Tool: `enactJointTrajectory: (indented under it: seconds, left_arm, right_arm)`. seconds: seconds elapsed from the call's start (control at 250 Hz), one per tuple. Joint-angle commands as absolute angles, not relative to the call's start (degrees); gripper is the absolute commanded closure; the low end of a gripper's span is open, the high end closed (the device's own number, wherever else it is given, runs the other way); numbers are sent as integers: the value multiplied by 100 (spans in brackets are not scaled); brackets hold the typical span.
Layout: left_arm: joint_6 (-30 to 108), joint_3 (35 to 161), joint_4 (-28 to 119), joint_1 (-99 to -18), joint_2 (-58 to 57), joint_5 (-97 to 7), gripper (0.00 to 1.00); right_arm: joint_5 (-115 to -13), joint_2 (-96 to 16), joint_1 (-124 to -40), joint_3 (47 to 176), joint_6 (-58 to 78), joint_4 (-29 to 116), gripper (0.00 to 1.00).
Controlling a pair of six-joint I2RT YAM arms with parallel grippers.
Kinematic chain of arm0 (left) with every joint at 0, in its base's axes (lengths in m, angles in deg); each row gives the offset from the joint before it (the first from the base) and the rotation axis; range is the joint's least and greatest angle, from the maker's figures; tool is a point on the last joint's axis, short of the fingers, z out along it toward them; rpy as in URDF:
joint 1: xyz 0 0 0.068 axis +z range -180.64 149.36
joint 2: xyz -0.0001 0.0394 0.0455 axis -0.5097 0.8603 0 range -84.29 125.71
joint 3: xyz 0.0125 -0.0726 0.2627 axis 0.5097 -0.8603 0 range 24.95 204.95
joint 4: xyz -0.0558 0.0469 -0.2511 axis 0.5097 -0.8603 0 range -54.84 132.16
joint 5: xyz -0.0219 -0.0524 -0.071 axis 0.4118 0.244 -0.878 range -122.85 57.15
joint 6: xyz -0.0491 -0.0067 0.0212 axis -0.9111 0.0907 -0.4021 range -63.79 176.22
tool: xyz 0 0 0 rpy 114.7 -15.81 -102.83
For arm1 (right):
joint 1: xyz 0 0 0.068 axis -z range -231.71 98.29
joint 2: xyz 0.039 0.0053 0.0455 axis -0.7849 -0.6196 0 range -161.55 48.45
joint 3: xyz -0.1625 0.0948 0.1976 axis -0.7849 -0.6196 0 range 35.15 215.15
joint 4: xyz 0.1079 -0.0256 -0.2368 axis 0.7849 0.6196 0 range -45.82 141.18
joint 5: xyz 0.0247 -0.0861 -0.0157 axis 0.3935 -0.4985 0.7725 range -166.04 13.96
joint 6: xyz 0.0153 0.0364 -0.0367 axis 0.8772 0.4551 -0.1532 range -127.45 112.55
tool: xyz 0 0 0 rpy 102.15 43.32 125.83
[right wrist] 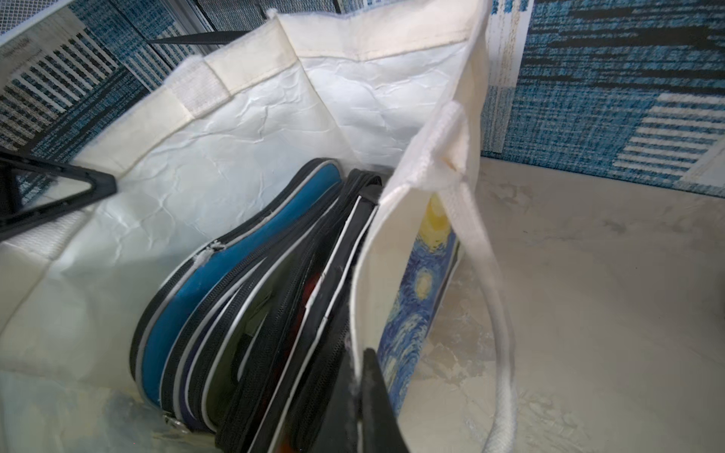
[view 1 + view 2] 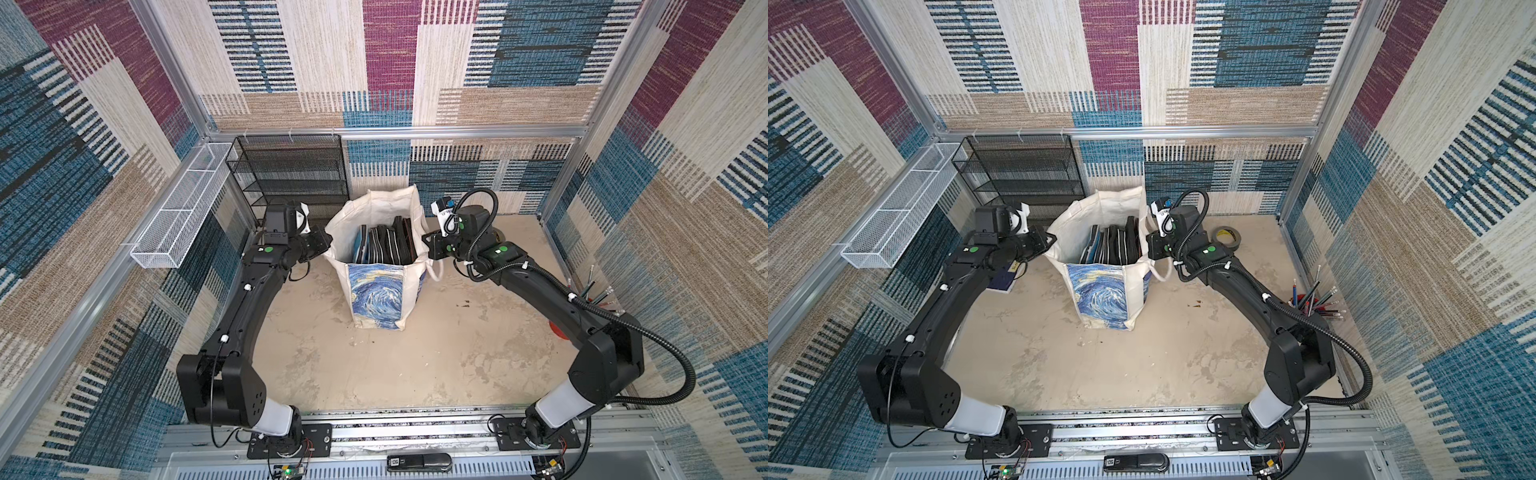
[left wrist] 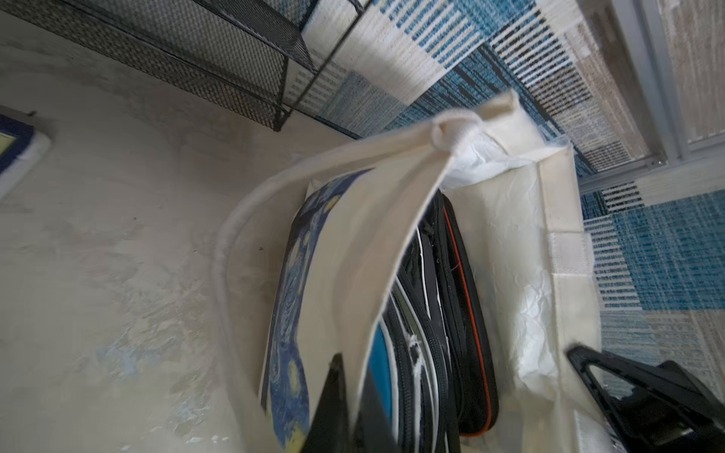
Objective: Remove the ping pong set from the canvas bag
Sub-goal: Adjust the canvas bag at the center of the board.
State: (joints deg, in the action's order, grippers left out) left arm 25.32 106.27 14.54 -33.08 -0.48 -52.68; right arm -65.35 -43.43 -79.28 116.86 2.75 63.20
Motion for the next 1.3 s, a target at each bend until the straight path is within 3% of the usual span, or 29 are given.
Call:
enactJointTrajectory:
  seconds: [0.0,0.208,0.284,0.364,0.448,0.496,0.616,0.764,0.82,1.048,1.296]
  left_arm:
    - [2571,10950,1952,-3098,-242,-5154,100]
    - [2485,11027,2149,-3078,64,-5578,100]
    - [2373,10763,2412,-3082,79,-5832,100]
    - [2380,10546,2570,-3149,-11,-5896,100]
    - [2402,10408,2658,-3225,-106,-5963,100]
    - [2435,10381,2656,-3281,-153,-5974,100]
    - [2364,10222,2724,-3337,-287,-5999,100]
    - [2303,9891,2847,-3337,-495,-5997,100]
    - [2230,9757,2943,-3345,-560,-6049,100]
    - [2207,9476,3034,-3372,-741,-6006,100]
    - [2465,9130,2809,-3363,-949,-5475,100]
  right_arm:
    - [-6902,-4422,-7926,11685,319,6375,100]
    - [-6873,-4649,-7931,11642,397,6233,100]
    - [-6857,-4483,-7946,11610,396,6162,64]
    - [-6860,-4202,-7970,11640,364,6110,41]
    - [-6948,-3909,-8099,11747,278,6085,25]
    - [-6892,-3833,-8186,11884,255,6107,22]
    - [-6655,-3973,-8592,12272,239,6118,29]
    - [-6665,-4548,-9182,12656,266,6163,87]
    - [-6655,-4773,-9340,12756,313,6128,100]
    - [-6650,-5464,-10023,13014,371,6156,100]
    - [-6466,-5438,-10582,11827,702,5750,100]
